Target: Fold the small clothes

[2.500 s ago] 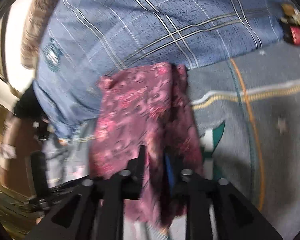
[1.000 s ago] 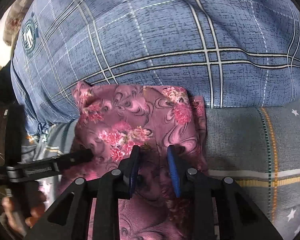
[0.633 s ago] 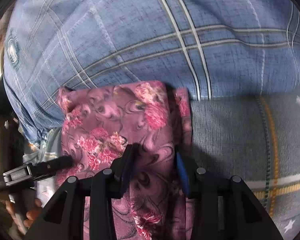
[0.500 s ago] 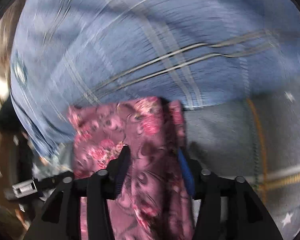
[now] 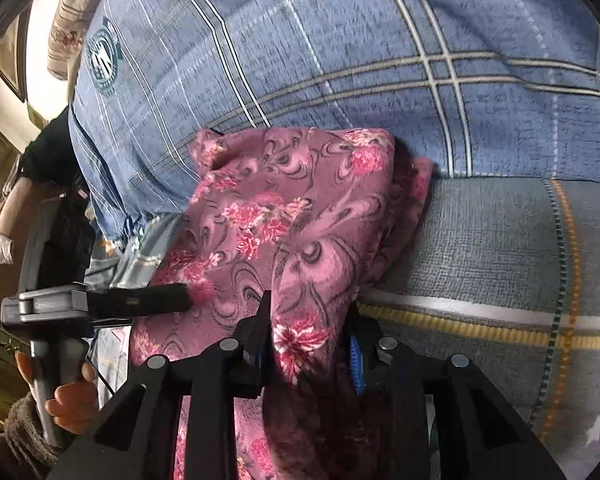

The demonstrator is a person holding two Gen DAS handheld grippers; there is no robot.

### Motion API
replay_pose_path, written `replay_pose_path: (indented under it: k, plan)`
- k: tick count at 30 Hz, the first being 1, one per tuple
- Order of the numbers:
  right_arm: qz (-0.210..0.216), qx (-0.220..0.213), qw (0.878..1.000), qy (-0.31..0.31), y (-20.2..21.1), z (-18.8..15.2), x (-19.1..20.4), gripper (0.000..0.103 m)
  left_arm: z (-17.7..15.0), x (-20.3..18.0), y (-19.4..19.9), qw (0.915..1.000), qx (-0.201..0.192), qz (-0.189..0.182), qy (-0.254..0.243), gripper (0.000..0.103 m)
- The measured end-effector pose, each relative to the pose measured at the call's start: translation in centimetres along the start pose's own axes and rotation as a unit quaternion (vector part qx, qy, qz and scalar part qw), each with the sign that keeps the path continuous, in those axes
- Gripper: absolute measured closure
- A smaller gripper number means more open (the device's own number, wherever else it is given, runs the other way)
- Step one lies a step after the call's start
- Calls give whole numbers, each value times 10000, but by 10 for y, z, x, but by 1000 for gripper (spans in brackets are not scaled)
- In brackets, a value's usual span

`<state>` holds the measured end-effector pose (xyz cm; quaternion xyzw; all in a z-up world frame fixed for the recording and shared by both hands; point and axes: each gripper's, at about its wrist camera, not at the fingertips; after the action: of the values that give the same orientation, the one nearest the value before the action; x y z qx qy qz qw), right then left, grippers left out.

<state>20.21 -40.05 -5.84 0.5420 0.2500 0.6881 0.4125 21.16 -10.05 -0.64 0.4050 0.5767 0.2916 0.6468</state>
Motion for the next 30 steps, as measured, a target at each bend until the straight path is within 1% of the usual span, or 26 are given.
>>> replay_pose_path:
  k: [2,4,6,7,10,12,14,16,18,19,20,21,23,24,25,26,27,28,30]
  plan:
    - [-396,-103,9989,224,5,-6,13,74,-7,-2,10,9999,-139,37,-51,77]
    - [-667,-213,9971,290,10,-10,27,74,-16,-1,25,9995,-269,114,-123,77]
    - [-701,-393,9963,319,18,-15,41,74,-24,4,42,9992,-360,56,-141,77]
    - [-702,-501,9957,351,23,-23,42,74,-28,4,52,9991,-413,-52,-115,77]
    - [-585,-732,9949,363,38,-33,60,74,-47,9,75,9984,-512,-215,-62,77]
    - [-472,-773,9951,408,48,-43,76,74,-63,16,90,9983,-549,-179,-104,77]
    - [-406,-741,9952,494,54,-59,97,74,-83,21,98,9986,-521,-93,-79,77]
    - [-378,-696,9952,582,47,-71,121,74,-107,35,107,9989,-475,-16,-18,77]
    - [-365,-604,9950,711,38,-87,142,74,-128,46,108,9989,-460,92,-17,76]
    - [-412,-549,9942,833,32,-101,154,74,-145,50,100,9989,-427,173,-33,75]
    - [-426,-512,9936,912,27,-110,158,74,-154,52,92,9990,-389,218,-15,73]
    - [-421,-466,9931,988,18,-119,163,74,-164,62,88,9992,-314,255,21,71]
    - [-359,-303,9935,1040,1,-140,167,73,-177,84,64,9992,79,381,129,69]
    - [-335,-174,9946,969,-8,-148,165,72,-181,97,52,9985,274,435,194,59]
    - [-386,58,9957,843,-22,-155,161,70,-184,104,50,9987,315,333,230,48]
    - [-573,276,9954,720,-35,-160,156,64,-187,113,53,9989,322,109,324,48]
    - [-622,339,9953,656,-39,-164,152,63,-188,118,57,9987,326,-32,386,49]
    - [-499,258,9969,551,-33,-166,149,63,-189,119,66,9989,277,-87,375,50]
    - [-546,194,9974,418,-19,-162,148,62,-186,115,87,9997,-69,18,215,50]
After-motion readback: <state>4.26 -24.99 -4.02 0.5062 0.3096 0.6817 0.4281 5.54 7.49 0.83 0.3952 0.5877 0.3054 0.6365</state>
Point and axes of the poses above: each gripper's, at about its wrist camera, not at the fingertips, and y roughly against the way its jaws point, x to its left, z to its top, and after that the axes turned 15 degrees about x, right-handed
